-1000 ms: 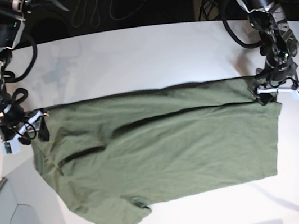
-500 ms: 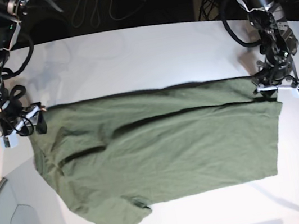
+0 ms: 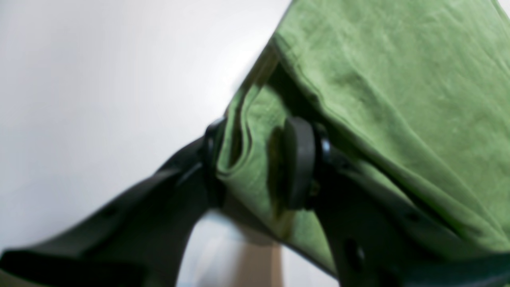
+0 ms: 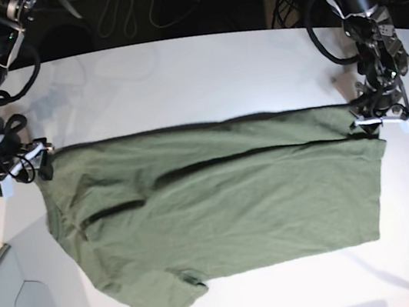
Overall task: Layout the t-shirt on the table in an organized manner, then fold the t-shirt properly
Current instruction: 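Grasp the folded edge with both grippers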
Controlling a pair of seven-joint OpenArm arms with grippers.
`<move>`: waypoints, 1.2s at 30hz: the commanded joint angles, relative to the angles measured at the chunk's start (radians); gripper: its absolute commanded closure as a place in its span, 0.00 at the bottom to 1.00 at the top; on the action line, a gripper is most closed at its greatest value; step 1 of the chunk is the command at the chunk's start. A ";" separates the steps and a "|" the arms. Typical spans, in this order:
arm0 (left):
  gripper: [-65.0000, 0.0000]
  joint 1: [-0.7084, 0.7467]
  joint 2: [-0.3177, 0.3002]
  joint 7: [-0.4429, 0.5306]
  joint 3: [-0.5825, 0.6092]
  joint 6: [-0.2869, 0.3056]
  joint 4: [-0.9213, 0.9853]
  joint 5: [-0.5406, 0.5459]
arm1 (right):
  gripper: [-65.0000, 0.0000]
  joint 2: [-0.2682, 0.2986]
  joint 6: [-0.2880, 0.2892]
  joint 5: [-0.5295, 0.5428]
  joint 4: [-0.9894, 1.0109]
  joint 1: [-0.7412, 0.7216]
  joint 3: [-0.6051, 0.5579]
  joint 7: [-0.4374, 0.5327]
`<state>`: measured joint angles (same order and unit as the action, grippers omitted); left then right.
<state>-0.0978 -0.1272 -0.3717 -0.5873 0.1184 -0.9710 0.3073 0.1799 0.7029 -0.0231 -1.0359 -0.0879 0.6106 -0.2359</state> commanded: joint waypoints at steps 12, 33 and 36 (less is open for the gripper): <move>0.67 0.010 0.002 -0.072 0.000 -0.013 0.008 -0.009 | 0.44 0.005 -0.179 0.016 -0.024 -0.020 0.068 0.031; 0.67 0.008 0.002 -0.072 0.000 -0.013 0.010 -0.009 | 0.44 -0.018 -0.082 0.018 -0.016 -0.017 0.004 0.022; 0.67 0.008 0.002 -0.072 0.000 -0.013 0.010 -0.009 | 0.44 -0.018 -0.082 0.018 -0.016 -0.006 -0.024 0.022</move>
<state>-0.0971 -0.1272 -0.3725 -0.5873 0.1188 -0.9703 0.3080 0.1432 0.6037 -0.0200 -1.0374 -0.0868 0.5819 -0.2359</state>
